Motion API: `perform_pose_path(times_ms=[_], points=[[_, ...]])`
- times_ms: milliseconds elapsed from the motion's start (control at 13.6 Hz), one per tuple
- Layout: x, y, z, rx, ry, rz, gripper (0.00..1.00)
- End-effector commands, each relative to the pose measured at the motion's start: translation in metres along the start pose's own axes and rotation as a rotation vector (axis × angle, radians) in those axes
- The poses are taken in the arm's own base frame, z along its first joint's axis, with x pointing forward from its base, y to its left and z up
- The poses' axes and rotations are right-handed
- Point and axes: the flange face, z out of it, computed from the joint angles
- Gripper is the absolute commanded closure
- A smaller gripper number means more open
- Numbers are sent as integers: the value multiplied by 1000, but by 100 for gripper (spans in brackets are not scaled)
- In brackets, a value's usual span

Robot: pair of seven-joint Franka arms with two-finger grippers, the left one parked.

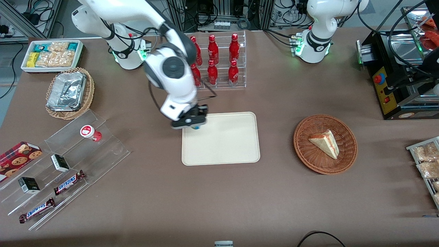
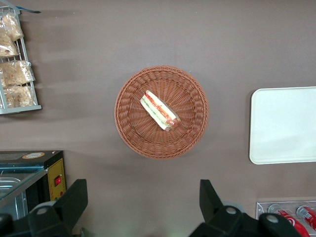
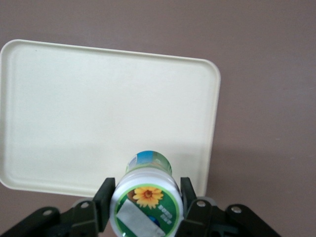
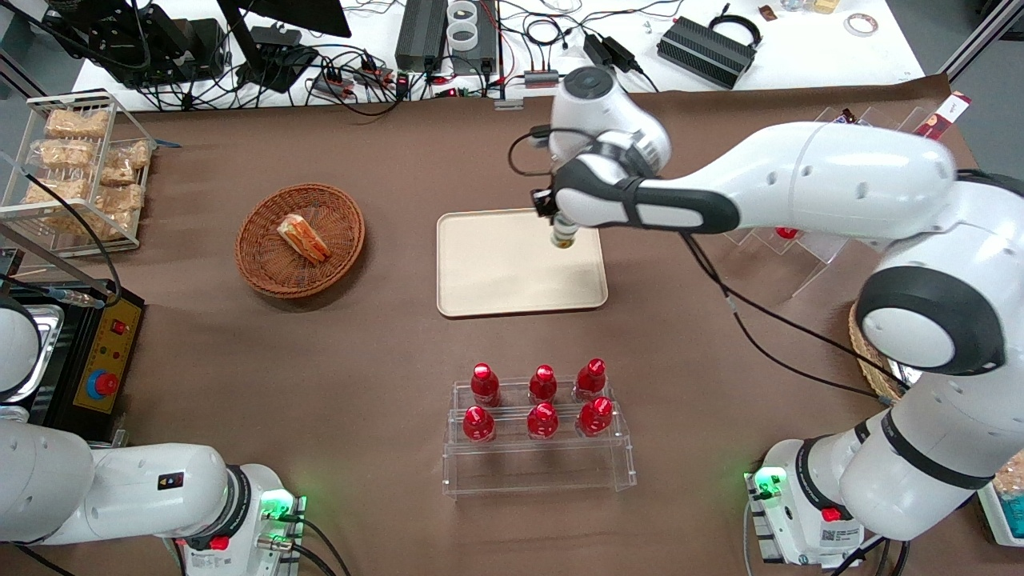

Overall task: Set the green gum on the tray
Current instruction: 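Carry the green gum bottle over the cream tray with the right gripper, then lower the green gum bottle onto the tray and open the right gripper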

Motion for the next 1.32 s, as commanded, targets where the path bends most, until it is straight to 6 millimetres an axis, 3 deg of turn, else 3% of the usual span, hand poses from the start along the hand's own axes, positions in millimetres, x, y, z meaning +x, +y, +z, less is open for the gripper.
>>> perform_pose_path(times_ms=[0,293,513,880,1247], points=[[11,-38,27,-2,26,51,100],[7,-60,68,45,63,50,100],[6,-62,75,46,62,44,100],[11,-72,104,25,62,46,100],[11,-72,112,16,56,48,100]])
